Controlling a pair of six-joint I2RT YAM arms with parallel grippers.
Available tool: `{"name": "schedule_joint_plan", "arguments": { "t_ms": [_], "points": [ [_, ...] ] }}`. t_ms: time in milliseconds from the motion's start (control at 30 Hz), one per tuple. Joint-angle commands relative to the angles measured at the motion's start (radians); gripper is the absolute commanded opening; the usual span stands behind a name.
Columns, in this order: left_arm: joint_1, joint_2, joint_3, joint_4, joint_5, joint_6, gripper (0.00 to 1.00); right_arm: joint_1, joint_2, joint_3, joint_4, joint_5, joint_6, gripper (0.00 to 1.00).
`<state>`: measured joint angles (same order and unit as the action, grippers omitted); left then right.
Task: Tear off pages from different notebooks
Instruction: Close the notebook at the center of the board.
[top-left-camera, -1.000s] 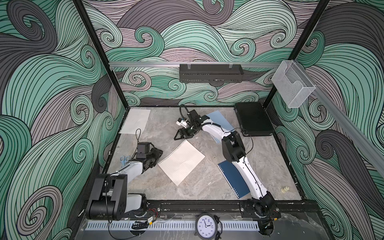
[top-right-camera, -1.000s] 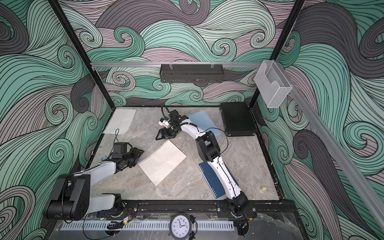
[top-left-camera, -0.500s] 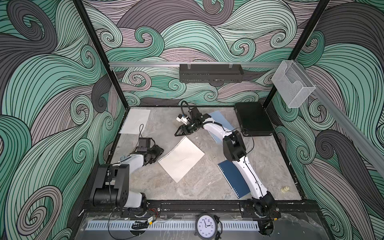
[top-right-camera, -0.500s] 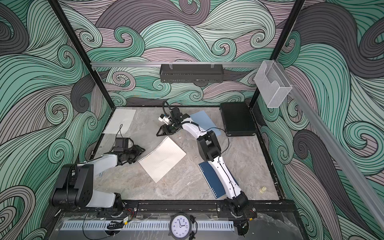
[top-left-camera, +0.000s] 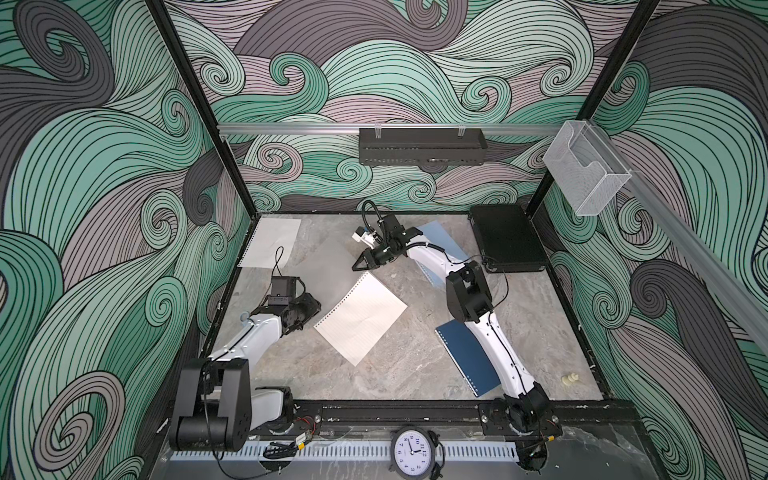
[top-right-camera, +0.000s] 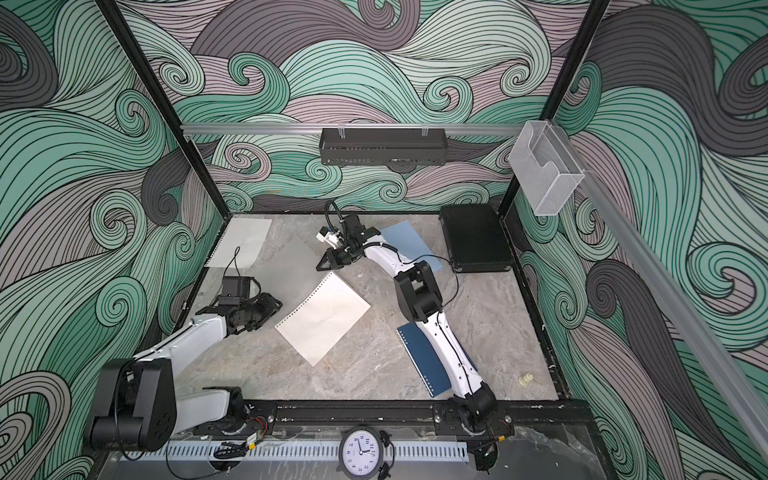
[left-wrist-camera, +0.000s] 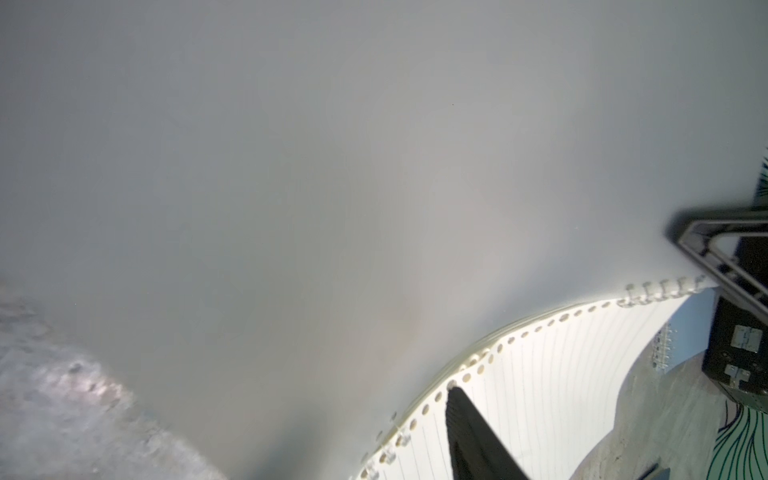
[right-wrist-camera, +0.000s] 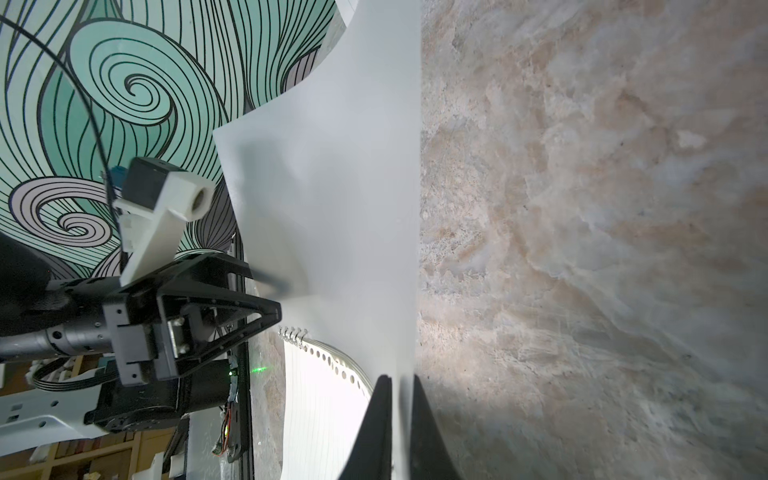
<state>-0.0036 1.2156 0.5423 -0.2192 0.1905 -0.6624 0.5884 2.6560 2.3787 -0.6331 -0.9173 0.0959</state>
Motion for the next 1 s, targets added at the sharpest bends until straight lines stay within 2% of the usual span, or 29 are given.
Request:
{"name": "schedule_joint_plan", "arguments": {
  "t_ms": [0,100,167,267,333,400,467,667,833,967],
  "points": [
    [0.013,-0.060,-0.002,-0.014,-0.046,0.038,0.52,-0.006,-0.005,0.025,-0.014,-0.042,-0.046,0.08],
    [0.014,-0.082,-0.010,0.010,-0.052,0.040,0.50,-0.006,-0.006,0.027,-0.023,-0.043,-0.053,0.07],
    [0.016,-0.082,-0.010,0.016,-0.055,0.043,0.45,-0.006,-0.007,0.027,-0.026,-0.045,-0.052,0.07],
    [0.016,-0.090,-0.015,0.030,-0.054,0.046,0.29,-0.005,-0.005,0.032,-0.030,-0.039,-0.052,0.09],
    [0.015,-0.104,-0.024,0.036,-0.058,0.046,0.15,-0.006,-0.002,0.040,-0.037,-0.030,-0.049,0.14],
    [0.016,-0.117,-0.034,0.040,-0.064,0.043,0.07,-0.006,0.003,0.051,-0.045,-0.023,-0.048,0.18],
    [0.016,-0.124,-0.041,0.041,-0.062,0.044,0.01,-0.007,0.005,0.061,-0.049,-0.009,-0.040,0.28],
    [0.016,-0.137,-0.058,0.048,-0.060,0.043,0.00,-0.005,-0.014,0.065,-0.048,0.080,-0.009,0.47],
    [0.016,-0.176,-0.076,0.046,-0.060,0.041,0.00,-0.006,-0.067,0.054,-0.085,0.279,0.025,0.65],
    [0.015,-0.230,-0.096,0.035,-0.061,0.047,0.00,-0.006,-0.138,-0.007,-0.098,0.394,0.033,0.71]
  ]
}}
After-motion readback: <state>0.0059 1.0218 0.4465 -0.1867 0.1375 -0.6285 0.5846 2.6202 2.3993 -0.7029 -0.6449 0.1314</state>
